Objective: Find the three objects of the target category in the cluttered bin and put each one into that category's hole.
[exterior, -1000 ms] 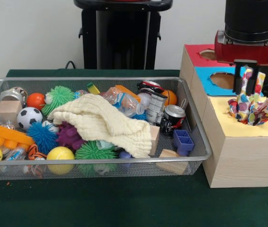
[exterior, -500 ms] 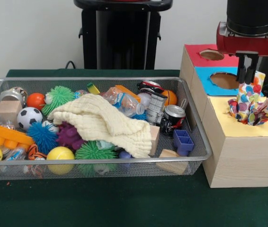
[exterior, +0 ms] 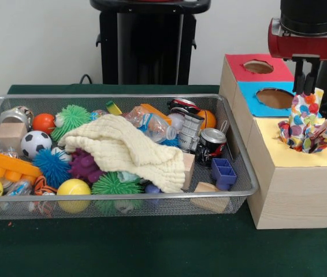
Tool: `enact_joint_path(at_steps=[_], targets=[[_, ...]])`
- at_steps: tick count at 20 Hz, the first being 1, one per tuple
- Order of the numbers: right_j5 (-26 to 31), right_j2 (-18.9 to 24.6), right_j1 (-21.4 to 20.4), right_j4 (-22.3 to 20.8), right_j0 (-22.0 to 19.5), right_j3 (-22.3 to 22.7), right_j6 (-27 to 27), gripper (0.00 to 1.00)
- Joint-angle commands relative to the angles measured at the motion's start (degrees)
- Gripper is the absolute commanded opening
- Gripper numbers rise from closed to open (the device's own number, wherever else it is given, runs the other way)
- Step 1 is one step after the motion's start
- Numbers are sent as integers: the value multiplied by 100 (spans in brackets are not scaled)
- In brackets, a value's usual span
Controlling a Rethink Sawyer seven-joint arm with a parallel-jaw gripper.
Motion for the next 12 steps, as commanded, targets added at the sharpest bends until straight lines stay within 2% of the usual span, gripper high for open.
enact_joint_path(at_steps=[1,12], targets=[[246,494,75,298,-59,538,1181,0],[-107,518,206,346,-44,606,1058,0]])
